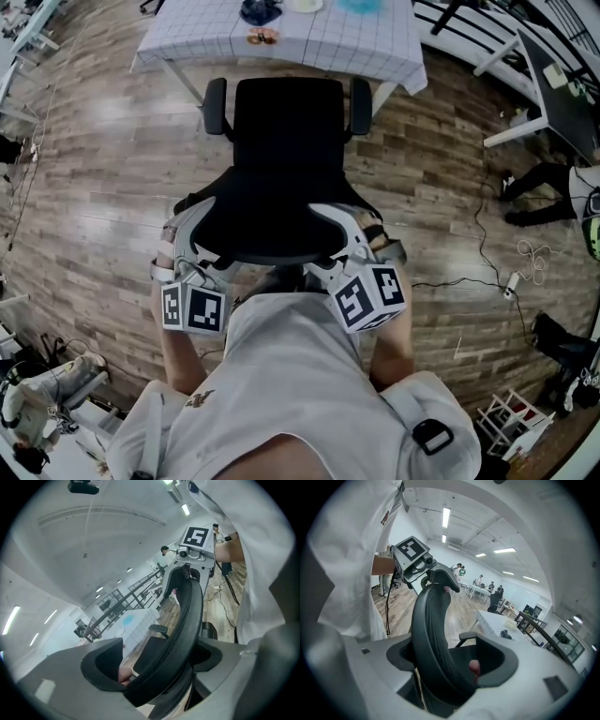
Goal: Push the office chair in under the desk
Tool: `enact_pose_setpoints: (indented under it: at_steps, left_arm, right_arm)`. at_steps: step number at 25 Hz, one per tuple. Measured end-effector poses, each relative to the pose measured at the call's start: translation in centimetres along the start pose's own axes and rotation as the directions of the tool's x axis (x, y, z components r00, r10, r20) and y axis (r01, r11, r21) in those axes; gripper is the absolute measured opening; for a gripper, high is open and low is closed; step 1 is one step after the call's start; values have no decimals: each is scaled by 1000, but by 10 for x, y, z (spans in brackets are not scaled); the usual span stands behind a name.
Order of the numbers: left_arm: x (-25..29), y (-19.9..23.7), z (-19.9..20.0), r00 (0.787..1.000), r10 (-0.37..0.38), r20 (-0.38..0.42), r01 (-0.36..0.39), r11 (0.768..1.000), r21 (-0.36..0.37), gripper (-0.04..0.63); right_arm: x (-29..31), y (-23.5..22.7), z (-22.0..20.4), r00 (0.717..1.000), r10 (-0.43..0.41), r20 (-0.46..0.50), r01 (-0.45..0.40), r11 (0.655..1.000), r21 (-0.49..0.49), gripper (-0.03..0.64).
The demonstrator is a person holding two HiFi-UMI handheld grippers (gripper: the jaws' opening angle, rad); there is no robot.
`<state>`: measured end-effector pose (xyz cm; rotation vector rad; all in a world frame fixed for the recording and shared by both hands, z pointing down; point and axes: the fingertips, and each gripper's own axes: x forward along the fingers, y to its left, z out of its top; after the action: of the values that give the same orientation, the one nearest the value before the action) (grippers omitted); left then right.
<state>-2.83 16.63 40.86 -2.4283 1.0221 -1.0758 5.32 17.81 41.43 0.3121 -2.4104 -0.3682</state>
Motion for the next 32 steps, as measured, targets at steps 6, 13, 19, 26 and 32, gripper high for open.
enact_pose_setpoints:
  at_steps: [6,13,19,26,32]
  left_arm:
    - [3,4,-2,1000,-14,15,14,1000,14,410]
    - [11,16,-5,999,-22,30,21,999,34,410]
    - [23,22,-7,1000,-27,12,26,999,38,410]
    - [41,32,-1,1000,-17,9,17,999,32,408]
    - [51,46,3,1000,-14,6,14,1000,26,408]
  right_arm:
    - [5,-4,-1,1000,10,-15,-10,1000,22,350]
    - [13,-17,-1,999,-20,-26,21,999,36,358]
    - [18,-28,-8,999,-11,-41,12,1000,28,357]
    - [19,-48,-17,999,-4,-43,5,1000,19,357]
    - [21,-67,-17,1000,-10,-26,11,1000,13,358]
